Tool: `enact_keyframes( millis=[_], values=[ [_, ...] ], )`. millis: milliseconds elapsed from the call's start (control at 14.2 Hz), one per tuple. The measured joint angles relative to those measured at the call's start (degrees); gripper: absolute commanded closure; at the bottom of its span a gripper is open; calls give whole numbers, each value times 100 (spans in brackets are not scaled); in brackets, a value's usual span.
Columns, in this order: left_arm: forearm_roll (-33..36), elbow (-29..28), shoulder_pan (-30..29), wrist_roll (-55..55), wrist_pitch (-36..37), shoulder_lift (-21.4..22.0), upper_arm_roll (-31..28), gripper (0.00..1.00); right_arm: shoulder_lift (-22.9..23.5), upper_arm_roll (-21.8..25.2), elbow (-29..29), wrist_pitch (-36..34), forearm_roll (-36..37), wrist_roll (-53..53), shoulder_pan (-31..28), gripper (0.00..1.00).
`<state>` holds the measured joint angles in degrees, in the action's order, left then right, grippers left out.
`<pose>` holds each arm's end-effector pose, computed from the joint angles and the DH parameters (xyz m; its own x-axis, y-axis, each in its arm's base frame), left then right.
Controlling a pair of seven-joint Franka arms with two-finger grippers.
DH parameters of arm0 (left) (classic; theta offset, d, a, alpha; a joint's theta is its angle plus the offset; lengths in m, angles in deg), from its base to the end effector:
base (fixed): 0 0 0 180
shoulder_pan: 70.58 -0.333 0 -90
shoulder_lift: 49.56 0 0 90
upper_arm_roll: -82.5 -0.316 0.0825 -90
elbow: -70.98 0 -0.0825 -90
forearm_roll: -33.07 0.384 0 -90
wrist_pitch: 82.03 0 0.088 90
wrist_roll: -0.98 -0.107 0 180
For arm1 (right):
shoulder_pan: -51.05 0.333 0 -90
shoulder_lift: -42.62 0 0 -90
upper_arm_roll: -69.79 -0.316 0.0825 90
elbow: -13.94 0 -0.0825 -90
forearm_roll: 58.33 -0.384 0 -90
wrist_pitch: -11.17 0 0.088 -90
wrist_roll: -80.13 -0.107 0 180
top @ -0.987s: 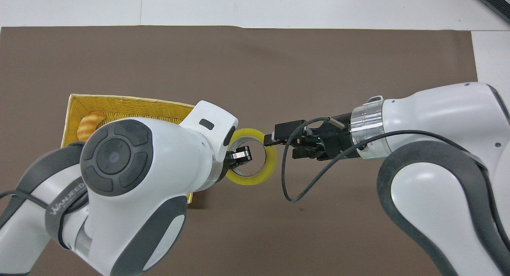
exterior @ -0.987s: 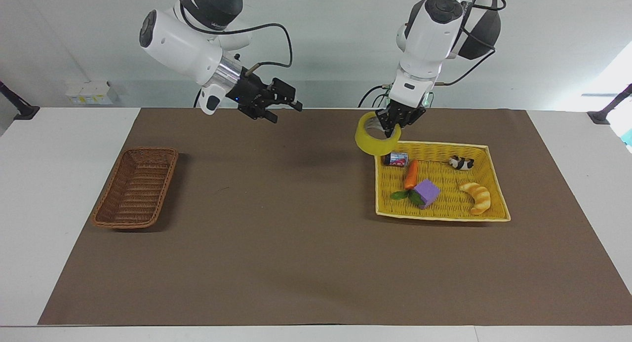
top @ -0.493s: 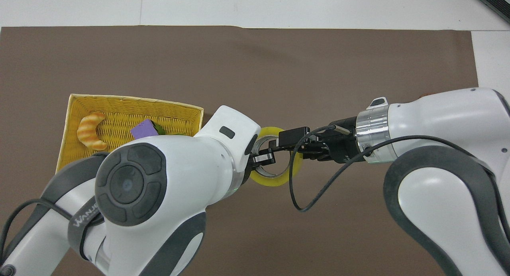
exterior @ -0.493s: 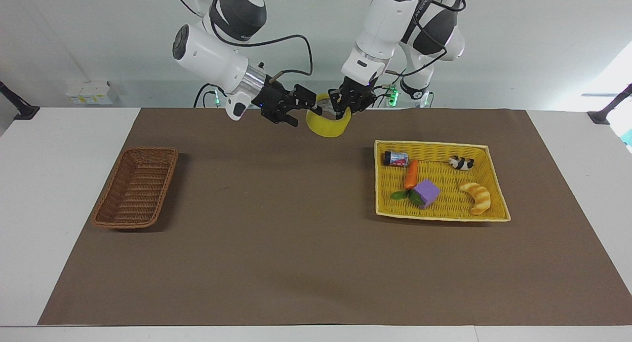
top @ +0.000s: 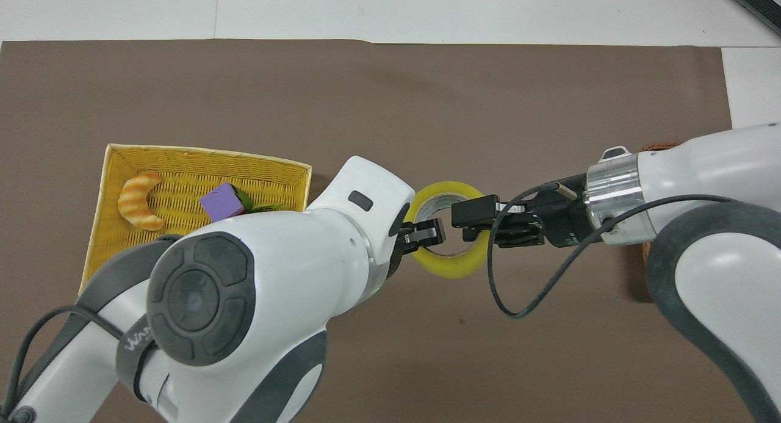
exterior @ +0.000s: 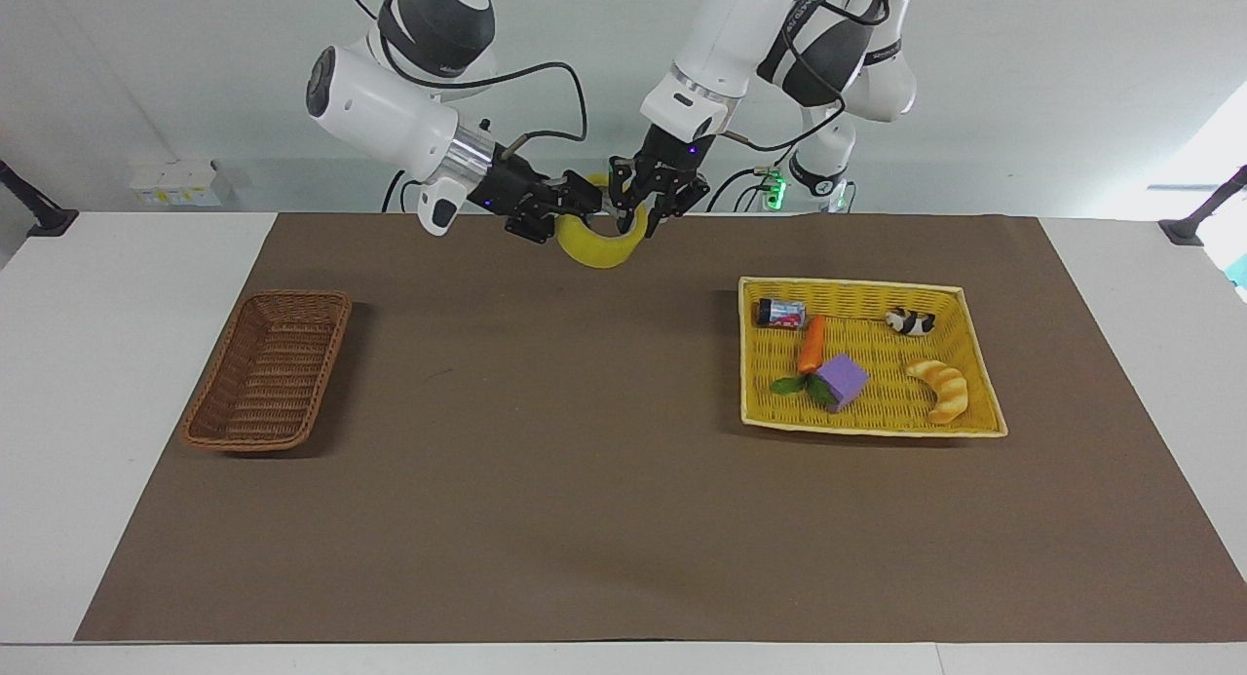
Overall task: Move tape to another basket
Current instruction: 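Carry the tape to the wicker basket while the left gripper withdraws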
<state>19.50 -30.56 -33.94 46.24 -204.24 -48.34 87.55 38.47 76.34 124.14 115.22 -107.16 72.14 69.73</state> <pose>0.4335 -0.4005 0.5977 0.9817 0.1679 0.0896 0.1164 -0.9020 0.4157 0.5185 0.1733 0.5446 0.9739 -0.0673 -0.2167 -0.2039 -0.6788 -0.7054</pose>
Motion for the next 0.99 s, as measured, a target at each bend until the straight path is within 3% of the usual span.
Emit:
enact_keyframes(
  millis=[211,493,705,987],
  values=[
    [-379,133,-76,49,169,131,-62,0,-31,-31,-102,-368,-65,173,-310,100],
    [-862,121,-1102,109,794,737,-264,0,-21,134,-95,-1130,351,1161,-1498,100],
    [-896,57,-1567,21,972,868,-310,0,-23,172,-98,-1462,951,1739,-2197,100],
    [-840,-2,-2386,-1373,1740,851,-323,0,92,168,-80,-1444,1320,2565,-3160,100]
  ],
)
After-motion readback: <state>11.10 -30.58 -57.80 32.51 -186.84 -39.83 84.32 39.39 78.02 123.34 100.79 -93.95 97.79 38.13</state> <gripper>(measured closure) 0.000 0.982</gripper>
